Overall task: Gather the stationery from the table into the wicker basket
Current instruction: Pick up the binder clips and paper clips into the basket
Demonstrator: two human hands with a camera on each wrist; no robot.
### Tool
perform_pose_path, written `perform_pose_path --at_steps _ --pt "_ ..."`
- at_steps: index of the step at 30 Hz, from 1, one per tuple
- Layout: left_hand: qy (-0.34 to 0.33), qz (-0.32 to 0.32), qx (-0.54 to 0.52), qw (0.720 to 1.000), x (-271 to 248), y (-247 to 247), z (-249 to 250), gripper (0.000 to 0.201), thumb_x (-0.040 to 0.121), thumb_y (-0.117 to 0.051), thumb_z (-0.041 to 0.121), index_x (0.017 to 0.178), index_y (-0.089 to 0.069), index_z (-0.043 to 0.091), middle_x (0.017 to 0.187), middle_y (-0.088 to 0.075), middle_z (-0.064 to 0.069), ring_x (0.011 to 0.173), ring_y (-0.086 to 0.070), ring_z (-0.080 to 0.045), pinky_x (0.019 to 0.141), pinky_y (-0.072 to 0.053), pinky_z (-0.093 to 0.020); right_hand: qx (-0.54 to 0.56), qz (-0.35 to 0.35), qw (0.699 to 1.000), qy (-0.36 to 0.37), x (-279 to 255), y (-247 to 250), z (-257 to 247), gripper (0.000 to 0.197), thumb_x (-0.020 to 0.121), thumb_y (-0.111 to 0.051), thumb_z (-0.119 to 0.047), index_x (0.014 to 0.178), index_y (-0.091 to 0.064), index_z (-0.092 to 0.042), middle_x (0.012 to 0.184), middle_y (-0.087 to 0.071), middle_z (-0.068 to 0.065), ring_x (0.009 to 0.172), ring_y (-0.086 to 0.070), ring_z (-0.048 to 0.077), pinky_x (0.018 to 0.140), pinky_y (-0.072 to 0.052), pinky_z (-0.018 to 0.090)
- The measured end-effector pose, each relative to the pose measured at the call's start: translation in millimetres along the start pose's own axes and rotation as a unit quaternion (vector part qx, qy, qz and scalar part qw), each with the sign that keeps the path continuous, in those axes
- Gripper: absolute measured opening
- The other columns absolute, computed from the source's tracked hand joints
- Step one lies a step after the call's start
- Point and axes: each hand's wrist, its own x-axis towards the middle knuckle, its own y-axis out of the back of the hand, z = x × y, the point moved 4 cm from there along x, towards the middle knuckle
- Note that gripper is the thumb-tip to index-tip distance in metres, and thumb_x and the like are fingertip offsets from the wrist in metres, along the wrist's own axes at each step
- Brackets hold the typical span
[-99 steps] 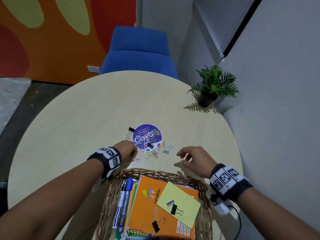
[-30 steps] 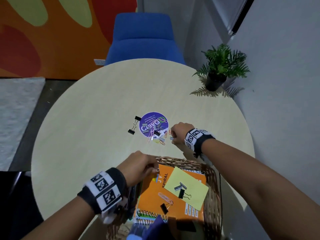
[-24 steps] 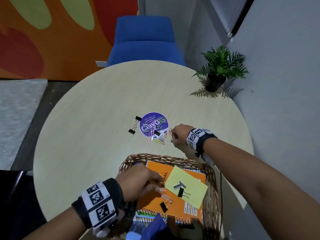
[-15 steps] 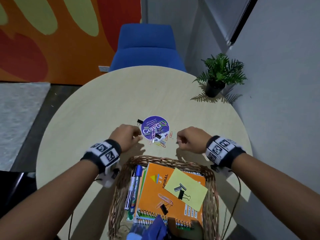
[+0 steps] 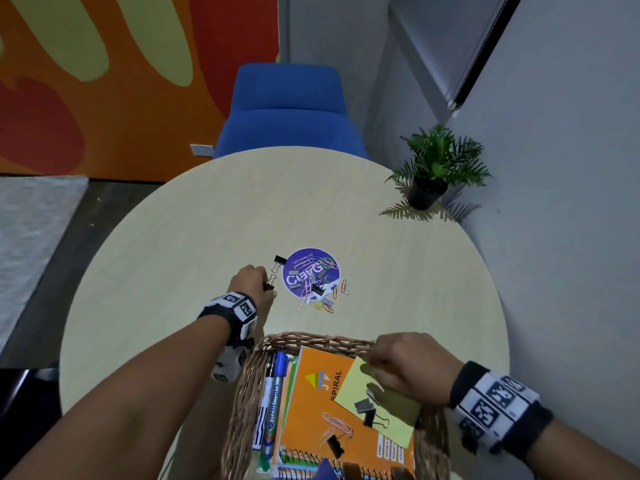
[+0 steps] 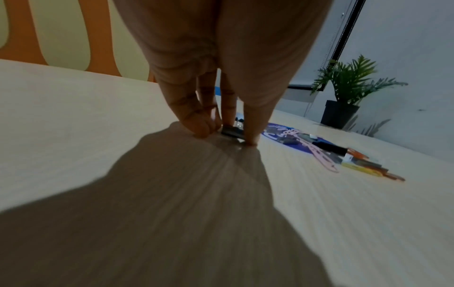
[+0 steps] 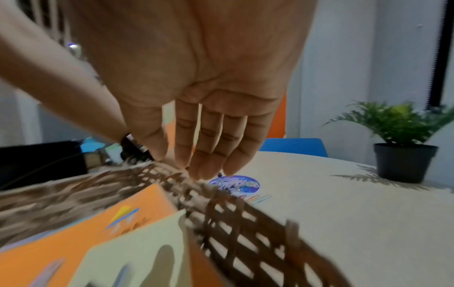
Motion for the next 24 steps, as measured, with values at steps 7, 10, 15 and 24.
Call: perform_pose_path --at_steps 7,10,15,24 --pt "-0.020 -0.022 -0.095 0.995 -26.4 48.1 -7.4 0.021 0.072 -0.074 0.023 0.089 -0.065 0.014 0.091 -0.069 -0.007 0.086 -0.063 -0.026 0.073 -0.051 -0.031 0.112 0.074 0.987 -0.086 42.9 36.0 40.8 0.024 0.093 -0.060 -0.027 0.115 -0.068 -0.022 0.101 -0.071 -0.004 0.083 -0.063 0.013 0.083 -0.054 0.036" --pt "-0.148 -0.029 -0.129 0.980 -76.6 76.4 24.8 0.024 0.074 -0.073 0.023 0.096 -0.065 0.018 0.090 -0.064 0.001 0.079 -0.061 -0.015 0.075 -0.054 -0.032 0.108 0.059 0.988 -0.095 65.1 35.0 45.9 0.025 0.092 -0.062 -0.022 0.116 -0.068 -0.021 0.105 -0.071 -0.001 0.085 -0.063 0.014 0.081 -0.052 0.033" --pt "-0.276 -0.140 -0.067 0.948 -158.9 54.6 66.0 0.032 0.081 -0.062 0.038 0.112 -0.059 0.033 0.109 -0.059 0.011 0.097 -0.057 -0.007 0.086 -0.050 -0.029 0.019 -0.025 0.997 -0.070 102.4 24.7 32.9 0.030 0.091 -0.062 -0.030 0.120 -0.066 -0.025 0.111 -0.068 0.000 0.100 -0.061 0.020 0.081 -0.048 0.032" --pt "-0.166 -0.030 -0.085 0.982 -112.9 65.9 37.2 0.033 0.081 -0.060 0.049 0.107 -0.064 0.030 0.094 -0.061 0.014 0.082 -0.059 -0.008 0.078 -0.050 -0.030 -0.118 -0.107 0.986 -0.049 145.0 7.6 25.6 0.015 0.090 -0.058 -0.030 0.081 -0.061 -0.019 0.070 -0.053 -0.001 0.069 -0.050 0.025 0.050 -0.029 0.024"
